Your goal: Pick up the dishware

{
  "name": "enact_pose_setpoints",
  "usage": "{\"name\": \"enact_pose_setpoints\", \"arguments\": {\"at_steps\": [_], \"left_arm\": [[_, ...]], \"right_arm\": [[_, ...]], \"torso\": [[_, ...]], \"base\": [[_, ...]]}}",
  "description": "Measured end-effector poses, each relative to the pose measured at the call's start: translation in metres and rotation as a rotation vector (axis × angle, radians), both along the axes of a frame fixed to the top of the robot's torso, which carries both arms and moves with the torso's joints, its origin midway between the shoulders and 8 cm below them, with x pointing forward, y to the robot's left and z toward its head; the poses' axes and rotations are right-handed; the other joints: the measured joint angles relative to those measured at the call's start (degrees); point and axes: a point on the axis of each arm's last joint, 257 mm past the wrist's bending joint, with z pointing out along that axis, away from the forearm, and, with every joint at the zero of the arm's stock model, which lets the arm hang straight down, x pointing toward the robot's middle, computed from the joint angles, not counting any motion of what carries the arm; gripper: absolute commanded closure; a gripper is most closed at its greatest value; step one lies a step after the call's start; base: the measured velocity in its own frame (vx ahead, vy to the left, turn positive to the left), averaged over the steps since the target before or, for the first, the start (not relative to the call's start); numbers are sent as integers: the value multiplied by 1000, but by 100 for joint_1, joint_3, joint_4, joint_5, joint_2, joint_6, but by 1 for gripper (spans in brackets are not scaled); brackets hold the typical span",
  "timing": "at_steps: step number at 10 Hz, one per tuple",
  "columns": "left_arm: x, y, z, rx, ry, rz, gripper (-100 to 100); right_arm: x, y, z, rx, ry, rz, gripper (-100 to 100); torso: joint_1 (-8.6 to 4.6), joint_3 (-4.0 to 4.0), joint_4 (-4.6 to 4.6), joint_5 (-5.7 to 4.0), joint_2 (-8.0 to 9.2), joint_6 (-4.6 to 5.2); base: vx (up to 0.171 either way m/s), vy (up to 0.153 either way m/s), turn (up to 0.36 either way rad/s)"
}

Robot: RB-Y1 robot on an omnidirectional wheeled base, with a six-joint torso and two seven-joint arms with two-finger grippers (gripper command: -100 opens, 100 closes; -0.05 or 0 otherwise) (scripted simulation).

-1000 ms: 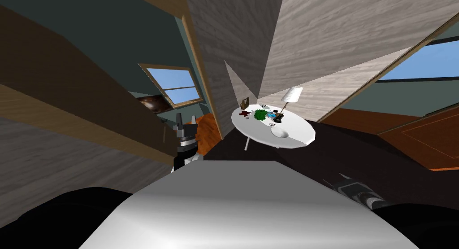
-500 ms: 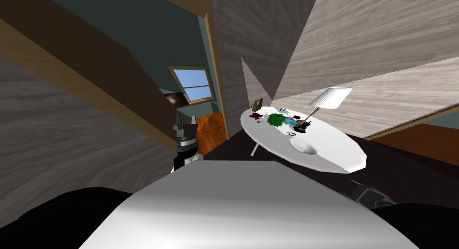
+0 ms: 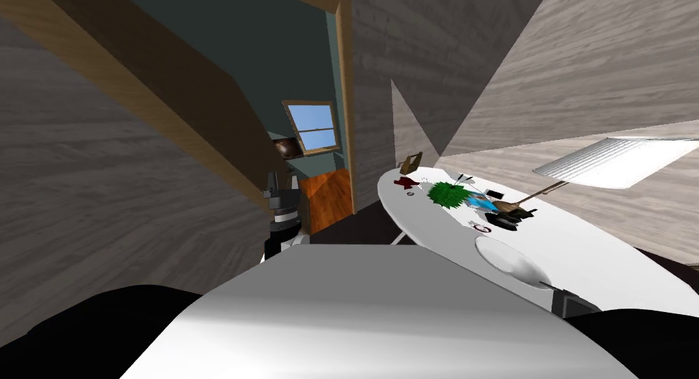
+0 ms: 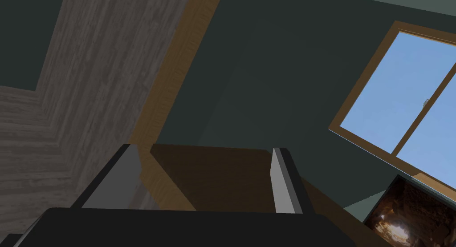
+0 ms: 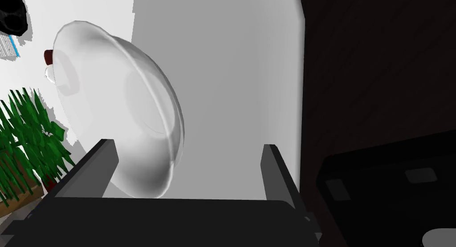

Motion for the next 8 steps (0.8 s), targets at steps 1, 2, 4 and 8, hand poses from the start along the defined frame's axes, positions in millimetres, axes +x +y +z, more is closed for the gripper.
{"name": "enact_pose_setpoints", "arguments": {"at_steps": [1,2,4,8], "left_arm": [[0,0,0,0,0,0,0],[0,0,0,0,0,0,0],[0,0,0,0,0,0,0],[0,0,0,0,0,0,0]], "right_arm": [[-7,5,-9,4,33,21,-100],[-8,6,-10,4,37,24,0],[-9,11,-18,8,35,18,-100],[-13,17,-27,8,37,11,100]], "torso": [[-12,1,0,-3,1,0],[6,11,4,0,21,9],[17,25,10,3,43,7],[33,29,12,10,49,7]], "base": [[52,-64,69],[11,-12,-6],[14,-79,94],[1,-16,6]]}}
